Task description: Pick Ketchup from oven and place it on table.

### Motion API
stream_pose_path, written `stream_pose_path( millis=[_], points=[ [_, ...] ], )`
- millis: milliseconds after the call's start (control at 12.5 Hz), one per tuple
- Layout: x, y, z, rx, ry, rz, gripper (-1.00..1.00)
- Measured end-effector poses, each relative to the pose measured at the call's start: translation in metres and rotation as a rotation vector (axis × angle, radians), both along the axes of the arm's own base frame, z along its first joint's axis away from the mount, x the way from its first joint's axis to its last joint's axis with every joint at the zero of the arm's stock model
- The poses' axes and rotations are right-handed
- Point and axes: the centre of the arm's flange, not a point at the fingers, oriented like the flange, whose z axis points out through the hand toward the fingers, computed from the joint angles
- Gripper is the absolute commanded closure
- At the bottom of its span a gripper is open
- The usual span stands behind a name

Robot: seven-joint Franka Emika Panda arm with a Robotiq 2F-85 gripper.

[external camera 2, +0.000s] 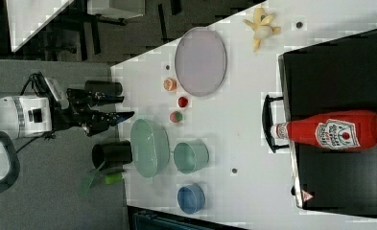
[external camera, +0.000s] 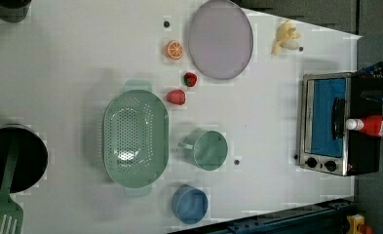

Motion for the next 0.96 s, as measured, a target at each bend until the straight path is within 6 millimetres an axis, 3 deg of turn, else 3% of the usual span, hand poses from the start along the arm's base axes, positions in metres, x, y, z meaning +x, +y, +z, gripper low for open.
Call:
stream_pose_path(
  millis=[80,160,240,320,400,480,560,720,960],
  points=[
    [-0.031,0.0,-0.012,0.024,0.086,-0.01,-0.52],
    [-0.077,0.001,-0.01,0.028,0.176,-0.037,-0.67],
    [-0.099,0.001,0.014,0.033,0.131,-0.056,-1.0],
    [-0.109,-0.002,0.042,0.038,0.065,-0.061,-1.0],
    [-0.114,-0.001,0.084,0.08,-0.062,-0.067,-1.0],
    [-0.113,-0.01,0.097,0.077,-0.089,-0.086,-1.0],
    [-0.108,-0.015,0.088,0.059,-0.072,-0.094,-1.0],
    [-0.102,-0.043,0.058,0.067,0.005,-0.151,-1.0],
    [-0.086,-0.1,0.02,0.095,0.038,-0.257,-1.0]
  ],
)
